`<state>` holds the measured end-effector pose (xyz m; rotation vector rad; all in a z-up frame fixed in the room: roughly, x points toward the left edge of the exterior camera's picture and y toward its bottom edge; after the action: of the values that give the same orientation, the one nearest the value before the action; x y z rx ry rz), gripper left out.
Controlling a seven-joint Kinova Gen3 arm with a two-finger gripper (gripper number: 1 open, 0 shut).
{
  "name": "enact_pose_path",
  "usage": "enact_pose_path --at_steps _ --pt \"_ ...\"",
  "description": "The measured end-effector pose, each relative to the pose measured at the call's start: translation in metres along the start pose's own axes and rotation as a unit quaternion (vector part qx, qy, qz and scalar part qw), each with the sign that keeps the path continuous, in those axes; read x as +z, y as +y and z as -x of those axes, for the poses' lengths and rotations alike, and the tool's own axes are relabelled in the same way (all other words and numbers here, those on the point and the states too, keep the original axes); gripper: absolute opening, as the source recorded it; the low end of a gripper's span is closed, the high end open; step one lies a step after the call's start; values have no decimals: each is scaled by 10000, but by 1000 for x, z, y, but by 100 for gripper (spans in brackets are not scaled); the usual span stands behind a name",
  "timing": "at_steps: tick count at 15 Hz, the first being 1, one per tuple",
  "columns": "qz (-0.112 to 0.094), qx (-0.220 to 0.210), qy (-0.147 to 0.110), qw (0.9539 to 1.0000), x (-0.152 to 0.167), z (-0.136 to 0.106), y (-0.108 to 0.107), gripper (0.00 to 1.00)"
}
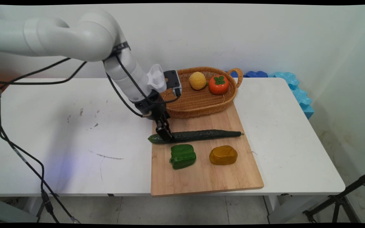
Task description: Pick up the cucumber from the cutting board
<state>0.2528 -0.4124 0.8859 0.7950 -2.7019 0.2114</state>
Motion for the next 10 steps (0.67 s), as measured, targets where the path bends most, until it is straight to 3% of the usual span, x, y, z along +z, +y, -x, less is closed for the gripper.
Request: enact_pose_path --at_steps 9,10 --pt "-42 108 -206 9997 33 -8 2 100" --pt "-47 115 -212 9997 35 -8 3 0"
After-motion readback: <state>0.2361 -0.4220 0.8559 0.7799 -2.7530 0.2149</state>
